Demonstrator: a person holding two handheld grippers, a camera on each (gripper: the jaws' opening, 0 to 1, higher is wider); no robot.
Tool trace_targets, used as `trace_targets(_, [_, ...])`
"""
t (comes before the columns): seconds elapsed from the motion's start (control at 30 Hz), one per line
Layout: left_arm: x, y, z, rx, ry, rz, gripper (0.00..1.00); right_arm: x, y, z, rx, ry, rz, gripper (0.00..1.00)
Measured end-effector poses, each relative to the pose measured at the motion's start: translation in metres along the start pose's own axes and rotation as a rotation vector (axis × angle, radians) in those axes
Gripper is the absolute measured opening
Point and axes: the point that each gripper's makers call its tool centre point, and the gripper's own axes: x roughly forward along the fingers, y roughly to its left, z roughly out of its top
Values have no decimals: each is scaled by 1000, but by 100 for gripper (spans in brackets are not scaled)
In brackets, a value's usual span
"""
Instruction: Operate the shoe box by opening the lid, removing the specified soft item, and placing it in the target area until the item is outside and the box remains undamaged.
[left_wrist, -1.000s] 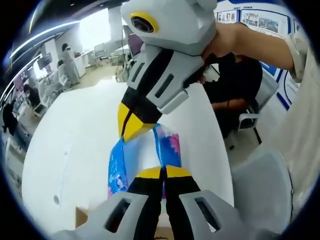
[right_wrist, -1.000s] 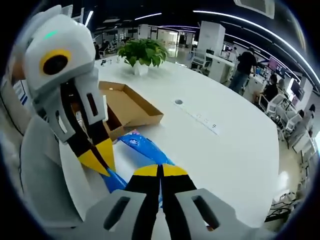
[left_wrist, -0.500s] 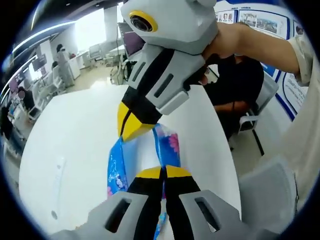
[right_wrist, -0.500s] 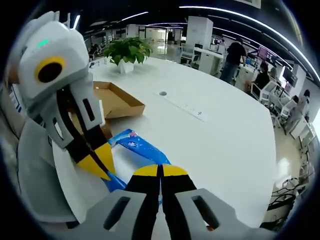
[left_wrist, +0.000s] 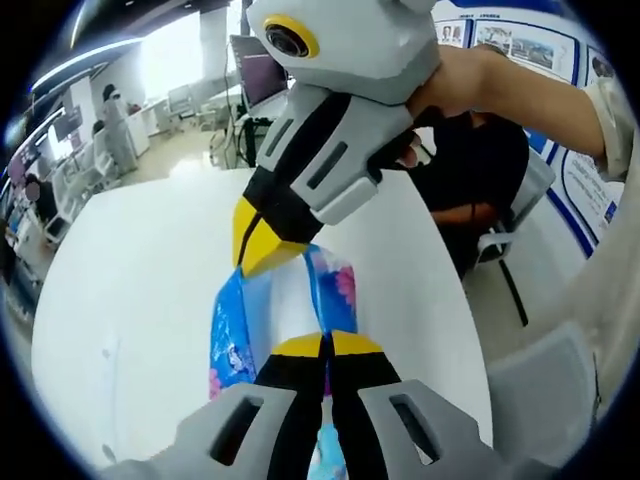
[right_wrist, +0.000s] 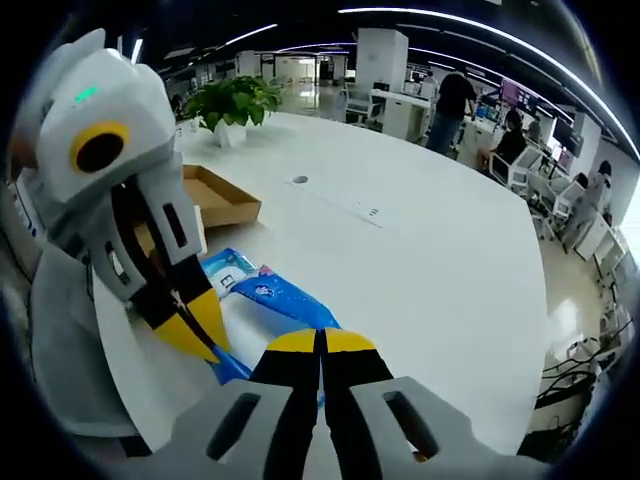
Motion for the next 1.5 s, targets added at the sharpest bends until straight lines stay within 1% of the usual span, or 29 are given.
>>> trace_targets(0.37, [20,10,14,1,0,-23,0,-2,-24,-7,10,2,-15,0])
trace_targets(0.53, [34,11,18,9,4,-30,0,-1,-36,-16,21,7,-25,0])
trace_targets(0.73, [46,11,22,11,0,-38,0,2,-45,-25,29,14,-32,0])
trace_targets(1.13, [74,14,19,18,14,-50,0,13,-59,-51,26,57,-42,0])
trace_targets(1.33, [89,13,9,11,24,-52,0,22,-62,-68,37,81,-42,0])
trace_targets(1.5, [97,10,2,14,30,-57,0,27,-61,-77,42,91,-36,0])
